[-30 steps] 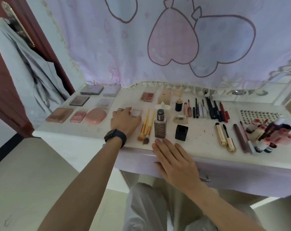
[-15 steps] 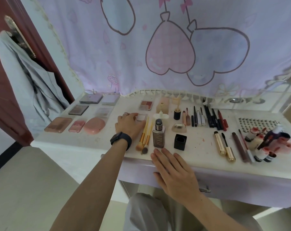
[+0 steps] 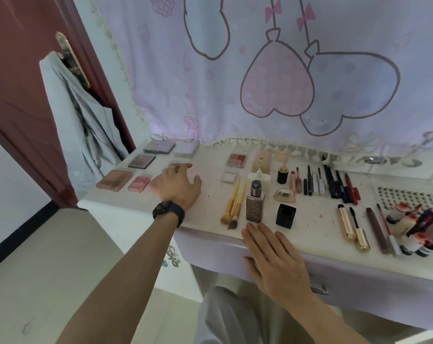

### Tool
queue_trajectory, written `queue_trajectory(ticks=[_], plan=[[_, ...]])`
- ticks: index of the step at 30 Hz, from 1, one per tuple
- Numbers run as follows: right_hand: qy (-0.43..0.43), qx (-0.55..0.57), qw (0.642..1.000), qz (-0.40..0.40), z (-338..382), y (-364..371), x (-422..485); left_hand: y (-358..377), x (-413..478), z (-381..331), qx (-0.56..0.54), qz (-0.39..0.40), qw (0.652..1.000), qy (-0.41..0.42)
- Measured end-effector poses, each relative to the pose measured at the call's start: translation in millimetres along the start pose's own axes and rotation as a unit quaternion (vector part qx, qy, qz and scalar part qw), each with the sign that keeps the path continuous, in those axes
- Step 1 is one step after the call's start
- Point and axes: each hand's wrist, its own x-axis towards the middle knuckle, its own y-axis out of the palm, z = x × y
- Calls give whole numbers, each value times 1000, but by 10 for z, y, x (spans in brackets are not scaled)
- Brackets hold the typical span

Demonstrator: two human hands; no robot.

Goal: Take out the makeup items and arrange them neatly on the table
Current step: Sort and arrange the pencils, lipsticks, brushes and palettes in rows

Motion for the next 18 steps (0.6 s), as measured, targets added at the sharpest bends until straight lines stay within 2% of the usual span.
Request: queue_trajectory(ticks=[2,4,6,9,18], plan=[[-1,0,1000,0,2,-7,4,-122,-25,196,63,-14,997,-40],[-1,0,1000,1,4,-16,11,-188,-63,386,111,17,992,-62],[1,-1,1000,3,2,-17,17,-195,-103,523,142,50,987,-47],[5,6,1000,5,6,-12,10,-199,-182,611,153,51,987,0],[12,18,1000,17,25,-34,21,-203,-531,547,27,47,998,14]])
